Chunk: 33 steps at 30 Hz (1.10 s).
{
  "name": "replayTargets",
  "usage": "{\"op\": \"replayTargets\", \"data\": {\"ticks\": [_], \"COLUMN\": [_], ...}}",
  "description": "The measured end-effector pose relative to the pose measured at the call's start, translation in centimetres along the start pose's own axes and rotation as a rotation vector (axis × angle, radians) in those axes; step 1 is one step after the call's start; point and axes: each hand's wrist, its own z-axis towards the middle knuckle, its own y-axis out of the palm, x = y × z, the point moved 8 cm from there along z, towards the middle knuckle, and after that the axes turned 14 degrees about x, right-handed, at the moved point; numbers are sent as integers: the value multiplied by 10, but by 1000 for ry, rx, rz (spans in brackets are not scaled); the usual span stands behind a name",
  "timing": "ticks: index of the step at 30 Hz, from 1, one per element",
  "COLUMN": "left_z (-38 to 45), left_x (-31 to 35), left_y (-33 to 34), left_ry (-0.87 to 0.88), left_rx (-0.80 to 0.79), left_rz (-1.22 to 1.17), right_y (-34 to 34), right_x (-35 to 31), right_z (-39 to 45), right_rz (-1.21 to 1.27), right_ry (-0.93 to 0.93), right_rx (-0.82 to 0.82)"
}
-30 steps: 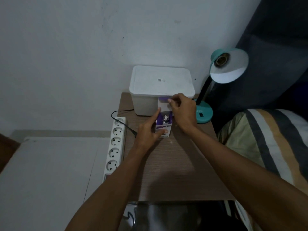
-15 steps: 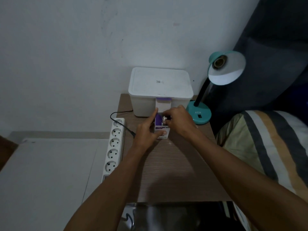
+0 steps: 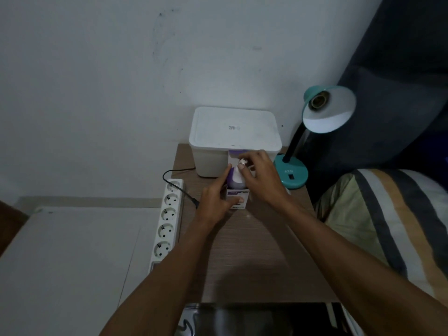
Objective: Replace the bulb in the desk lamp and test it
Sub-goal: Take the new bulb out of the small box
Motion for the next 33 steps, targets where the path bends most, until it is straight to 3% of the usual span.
{"op": "replayTargets", "data": {"ticks": [7, 11, 13, 21, 25, 33], "left_z": [-3, -5, -6, -6, -6, -6], "left_x": [2, 4, 3, 2, -1, 4], "left_y": [0, 0, 0, 1, 1, 2], "left_ry": [1, -21, -54, -66, -68, 30], "left_rx": [-12, -13, -10, -11, -11, -3], "left_rz": [64, 42, 19, 22, 9, 50], "right_y": [-37, -36, -30, -5, -3, 14], "right_x": [-8, 34, 46, 48, 46, 59], "right_z": [14, 5, -2, -8, -15, -39], "right_rz": [189, 321, 279, 258, 246, 344], "right_ry": [169, 530, 626, 532, 448, 489], "right_rx": [321, 404, 323, 41, 3, -25]}}
